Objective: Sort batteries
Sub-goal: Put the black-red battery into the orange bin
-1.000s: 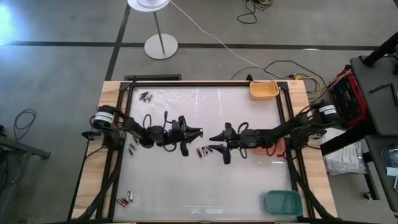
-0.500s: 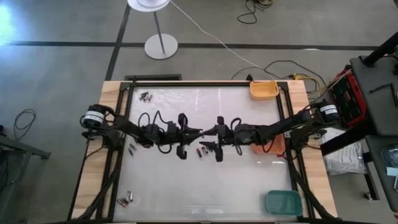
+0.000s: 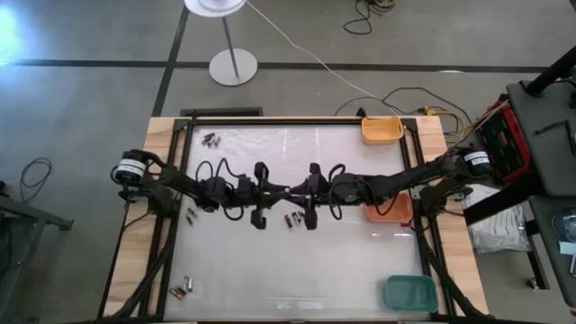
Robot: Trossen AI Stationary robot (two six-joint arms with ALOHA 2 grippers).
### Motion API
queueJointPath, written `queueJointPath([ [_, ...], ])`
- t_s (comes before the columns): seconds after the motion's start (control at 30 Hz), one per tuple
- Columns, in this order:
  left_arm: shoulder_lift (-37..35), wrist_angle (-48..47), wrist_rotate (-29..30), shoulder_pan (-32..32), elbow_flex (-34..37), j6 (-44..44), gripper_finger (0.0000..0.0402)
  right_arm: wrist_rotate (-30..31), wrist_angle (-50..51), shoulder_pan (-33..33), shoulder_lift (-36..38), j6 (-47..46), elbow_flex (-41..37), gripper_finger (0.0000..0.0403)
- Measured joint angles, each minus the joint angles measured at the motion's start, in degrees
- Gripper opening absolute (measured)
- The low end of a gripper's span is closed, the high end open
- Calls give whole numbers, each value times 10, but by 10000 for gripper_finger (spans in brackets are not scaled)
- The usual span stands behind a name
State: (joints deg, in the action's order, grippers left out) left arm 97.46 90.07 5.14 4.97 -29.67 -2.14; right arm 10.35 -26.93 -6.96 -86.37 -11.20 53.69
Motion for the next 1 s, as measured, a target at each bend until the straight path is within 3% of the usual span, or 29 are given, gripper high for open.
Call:
queueJointPath([
  [0.13, 0, -2, -1, 0, 11, -2, 28, -3, 32, 0, 0, -1, 10, 45],
  [0.3, -21, -15, -1, 0, 45, 7, 52, -3, 142, 0, 0, -41, 46, 45],
  [0.4, -50, -11, 0, 0, 81, 13, 81, 1, 279, 0, 15, -58, 89, 45],
  [0.53, -102, -16, 34, 1, 153, 17, 123, 6, 545, 0, 32, -104, 147, 45],
  [0.73, -160, -16, 44, 6, 266, -46, 150, 28, 874, 0, 39, -254, 140, 45],
  [0.87, -154, -21, 44, 27, 292, -78, 149, -2, 995, -18, 40, -321, 116, 45],
  [1.0, -121, -28, 44, 49, 275, -81, 145, -41, 1035, -25, 42, -333, 96, 45],
])
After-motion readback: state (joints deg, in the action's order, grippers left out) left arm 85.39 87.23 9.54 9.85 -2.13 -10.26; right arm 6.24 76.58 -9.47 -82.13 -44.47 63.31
